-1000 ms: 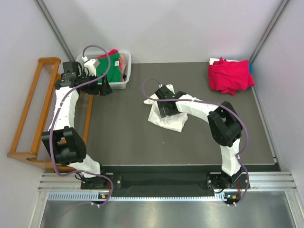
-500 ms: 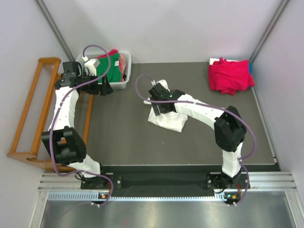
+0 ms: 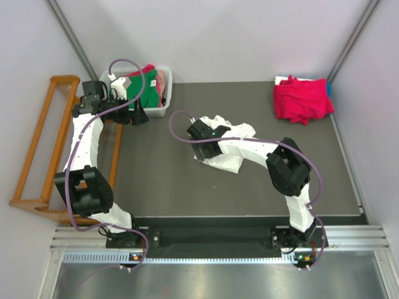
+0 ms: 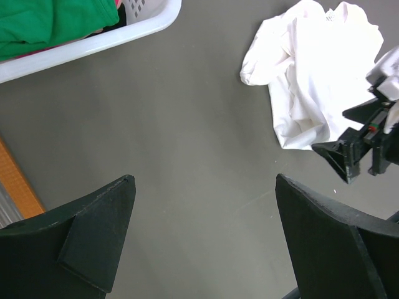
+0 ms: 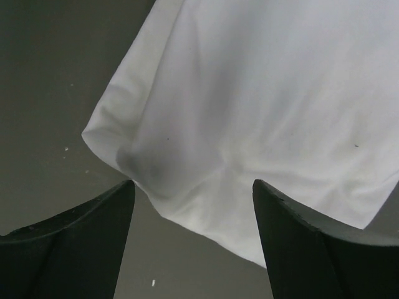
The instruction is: Fold and stack the t-shirts
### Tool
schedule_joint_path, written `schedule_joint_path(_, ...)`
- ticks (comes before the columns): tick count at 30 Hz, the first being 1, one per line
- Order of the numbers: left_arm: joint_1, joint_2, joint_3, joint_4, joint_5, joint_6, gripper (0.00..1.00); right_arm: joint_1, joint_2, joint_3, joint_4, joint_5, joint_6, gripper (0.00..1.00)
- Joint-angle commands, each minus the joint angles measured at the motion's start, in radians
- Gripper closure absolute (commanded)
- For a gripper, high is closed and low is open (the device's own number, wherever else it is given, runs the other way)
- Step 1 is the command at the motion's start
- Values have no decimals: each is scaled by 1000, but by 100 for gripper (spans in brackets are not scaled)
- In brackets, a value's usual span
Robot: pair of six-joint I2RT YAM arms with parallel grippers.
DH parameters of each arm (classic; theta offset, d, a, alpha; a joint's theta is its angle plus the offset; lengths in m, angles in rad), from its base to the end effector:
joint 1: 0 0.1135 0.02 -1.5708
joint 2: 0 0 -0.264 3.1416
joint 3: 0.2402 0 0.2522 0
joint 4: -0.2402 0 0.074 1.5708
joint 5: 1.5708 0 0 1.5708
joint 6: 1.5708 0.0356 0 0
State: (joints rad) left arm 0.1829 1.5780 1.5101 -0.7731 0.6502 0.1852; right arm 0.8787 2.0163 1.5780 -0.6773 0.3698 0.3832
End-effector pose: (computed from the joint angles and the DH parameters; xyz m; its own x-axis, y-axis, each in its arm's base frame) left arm 0.3369 0.0404 0.3445 -0.6739 0.0244 -0.7384 0.3827 0.8664 -0.3207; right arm 0.2831 0.3214 0.2058 -0.7621 -0.3731 -0.5291 -0.3574 0.9239 -0.1367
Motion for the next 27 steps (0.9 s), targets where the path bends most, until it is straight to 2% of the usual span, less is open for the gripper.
schedule_joint_path(1, 6, -3, 27, -15, 20, 14, 2, 0, 38, -27, 71, -57, 17, 24)
schedule_joint_path(5, 7, -1, 29, -20, 28, 17, 2, 5, 74, -62, 107, -141, 31, 25)
schedule_joint_path(11, 6, -3, 36, -20, 35, 8, 2, 22, 87, -82, 99, -164, 7, 25)
schedule_joint_path(19, 4, 2, 41, -25, 54, 7, 2, 2, -50, 35, 7, -34, -64, 23)
schedule_joint_path(27, 6, -3, 29, -31, 57, 14, 2, -18, -50, 161, -42, -5, -101, 22)
